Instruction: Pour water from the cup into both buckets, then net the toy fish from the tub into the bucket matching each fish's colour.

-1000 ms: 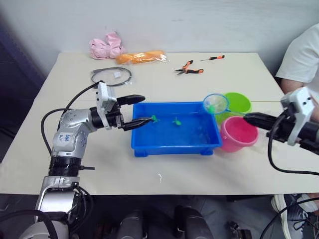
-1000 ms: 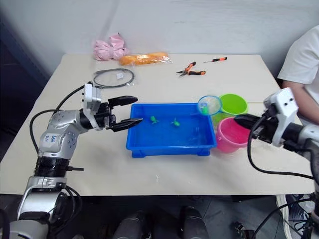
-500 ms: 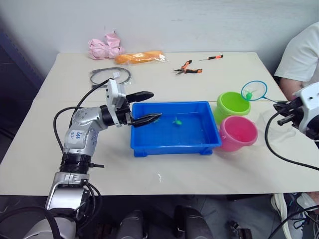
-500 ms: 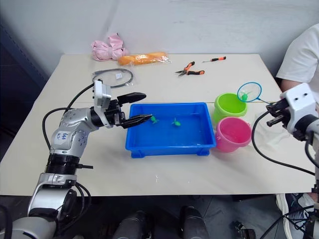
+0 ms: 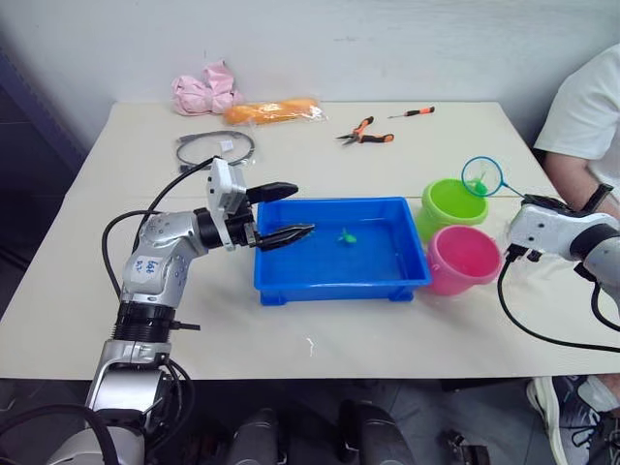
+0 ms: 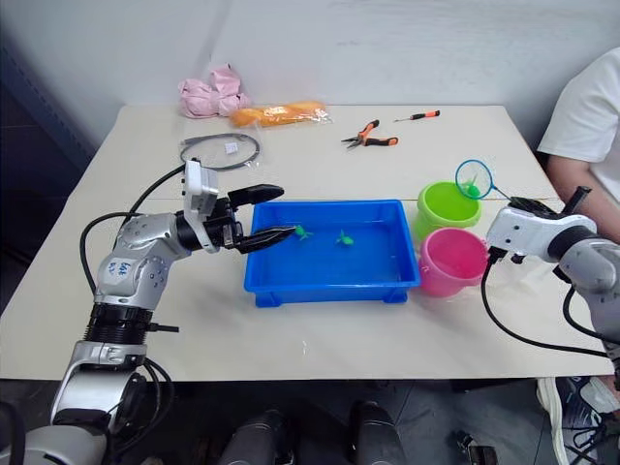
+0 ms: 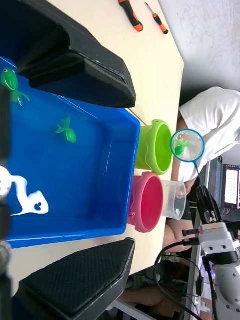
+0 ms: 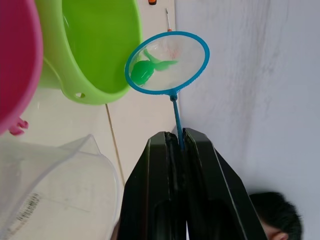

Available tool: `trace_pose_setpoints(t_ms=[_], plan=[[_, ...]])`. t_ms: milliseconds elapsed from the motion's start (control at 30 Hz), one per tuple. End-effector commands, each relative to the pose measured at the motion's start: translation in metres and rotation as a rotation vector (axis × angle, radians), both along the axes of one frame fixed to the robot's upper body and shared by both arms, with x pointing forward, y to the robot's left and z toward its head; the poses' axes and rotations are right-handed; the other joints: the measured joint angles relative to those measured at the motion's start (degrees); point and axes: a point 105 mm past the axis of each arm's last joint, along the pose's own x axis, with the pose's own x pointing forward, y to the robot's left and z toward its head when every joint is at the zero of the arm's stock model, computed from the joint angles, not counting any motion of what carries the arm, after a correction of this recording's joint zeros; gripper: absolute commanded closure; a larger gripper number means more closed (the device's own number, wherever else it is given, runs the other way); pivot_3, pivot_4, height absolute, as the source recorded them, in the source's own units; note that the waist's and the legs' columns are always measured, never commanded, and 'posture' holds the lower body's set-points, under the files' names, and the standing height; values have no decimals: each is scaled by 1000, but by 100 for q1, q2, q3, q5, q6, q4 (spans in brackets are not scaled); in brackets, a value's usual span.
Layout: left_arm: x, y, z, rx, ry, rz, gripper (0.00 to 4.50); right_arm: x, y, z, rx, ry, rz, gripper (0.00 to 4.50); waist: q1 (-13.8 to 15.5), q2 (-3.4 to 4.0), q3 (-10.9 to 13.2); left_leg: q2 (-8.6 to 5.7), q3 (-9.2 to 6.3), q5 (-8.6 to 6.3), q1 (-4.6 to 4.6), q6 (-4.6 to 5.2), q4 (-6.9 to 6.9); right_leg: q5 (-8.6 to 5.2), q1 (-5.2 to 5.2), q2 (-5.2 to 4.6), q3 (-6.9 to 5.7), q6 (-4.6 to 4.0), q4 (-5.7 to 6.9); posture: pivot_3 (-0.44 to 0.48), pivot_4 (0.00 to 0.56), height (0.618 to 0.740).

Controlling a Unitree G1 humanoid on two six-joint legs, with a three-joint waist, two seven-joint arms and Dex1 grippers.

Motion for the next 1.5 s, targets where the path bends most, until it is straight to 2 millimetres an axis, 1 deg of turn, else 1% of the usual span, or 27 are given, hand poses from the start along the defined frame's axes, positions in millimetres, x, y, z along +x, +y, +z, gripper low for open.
trace_pose_setpoints(t_ms=[33,67,200,233,367,533,600,667,700,800,833,900,1000,1067,1100,1133,1200,1267,1300,1367,1400,1467,1500], plan=[[-5,0,8,-5,-46,-5,58,-1,0,9,-91,-55,9,4500,-1,0,0,0,0,1,0,-1,0,0,0,1,2,0,0,0,150,740],[-5,0,8,-4,-46,-6,58,-1,-2,3,-86,-22,-3,4500,-1,0,0,2,0,1,0,-2,0,0,0,1,3,0,1,0,150,740],[-5,-1,7,-10,-45,-3,58,-2,14,16,-156,-85,66,4500,-1,0,0,2,0,2,0,-4,0,0,-1,6,4,-1,1,0,150,740],[-6,-1,6,-12,-44,-1,58,-3,16,18,-181,-103,78,4500,-1,0,0,3,0,2,0,-4,0,0,0,6,4,0,1,0,150,740],[-6,0,4,-12,-42,2,58,-5,17,26,-188,-142,79,4500,7,0,0,3,0,2,0,-4,0,0,0,5,6,-1,0,0,150,740],[-6,1,3,-11,-43,4,58,-6,15,17,-184,-114,61,4500,10,0,0,3,-3,2,-1,-4,0,0,1,6,6,-1,1,0,150,740],[-5,1,3,-13,-43,6,58,-7,18,13,-180,-96,69,4500,3,0,0,2,-1,2,0,-4,0,0,1,6,5,-1,1,0,150,740],[-5,1,2,-11,-44,4,58,-10,19,12,-161,-94,71,4500,4,0,0,2,0,2,1,-4,0,0,1,7,5,-1,1,0,150,740],[-5,1,2,-9,-45,3,58,-11,16,14,-155,-103,54,4500,4,0,0,4,-1,2,2,-4,0,0,1,7,5,-1,1,0,150,740],[-5,2,1,-11,-42,9,58,-16,21,7,-151,-81,80,4500,13,0,0,4,-1,3,1,-5,0,0,1,9,4,-1,1,0,150,740],[-5,2,1,-10,-42,9,58,-17,22,7,-140,-89,78,4500,11,0,0,3,-1,3,1,-4,1,0,1,9,5,-1,1,0,150,740],[-5,2,0,-9,-37,8,58,-15,11,18,-138,-136,26,4500,6,0,0,3,0,3,1,-4,1,0,2,9,4,0,1,0,150,740],[-6,1,-1,-8,-33,3,58,-18,19,10,-162,-99,72,4500,5,0,0,4,0,3,4,-5,2,-1,1,10,5,-1,0,0,150,740],[-6,1,-2,-8,-34,2,58,-16,4,21,-150,-146,2,4500,5,0,0,4,0,3,4,-5,1,-1,1,10,6,-1,0,0,150,740],[-6,2,-1,-14,-32,6,58,-17,11,14,-162,-122,41,4500,9,0,0,4,1,3,4,-5,2,-1,1,10,5,-1,0,0,150,740],[-6,1,-2,-12,-33,5,58,-18,13,10,-157,-112,54,4500,12,0,0,3,1,3,4,-5,2,-1,1,9,5,-1,1,0,150,740],[-6,1,-2,-9,-36,4,58,-18,7,15,-140,-149,20,4500,10,0,0,3,0,3,3,-5,2,-1,2,10,6,-1,1,0,150,740],[-6,2,-1,-17,-35,11,58,-17,12,15,-137,-153,43,4500,5,0,0,3,1,3,4,-5,2,-1,2,9,6,-1,1,0,150,740],[-6,2,-1,-18,-35,13,58,-16,11,17,-104,-161,37,4500,4,0,0,3,1,3,4,-5,2,-1,1,10,6,-1,1,0,150,740],[-6,3,-1,-16,-36,14,58,-14,1,25,-80,-194,-9,4500,3,0,0,4,1,3,5,-5,2,-1,1,11,5,-1,0,0,150,740],[-6,3,-1,-19,-36,17,58,-13,6,21,-86,-177,17,4500,2,0,0,4,1,3,5,-5,2,-1,1,11,5,-1,1,0,150,740],[-5,3,-1,-18,-38,18,58,-17,27,3,-109,-110,117,4500,3,0,0,4,2,3,6,-5,2,-1,1,11,6,-1,1,0,150,740],[-5,3,0,-17,-40,18,58,-17,25,5,-101,-123,107,4500,8,0,0,6,1,3,6,-6,1,-1,2,11,6,-2,1,0,150,740]])
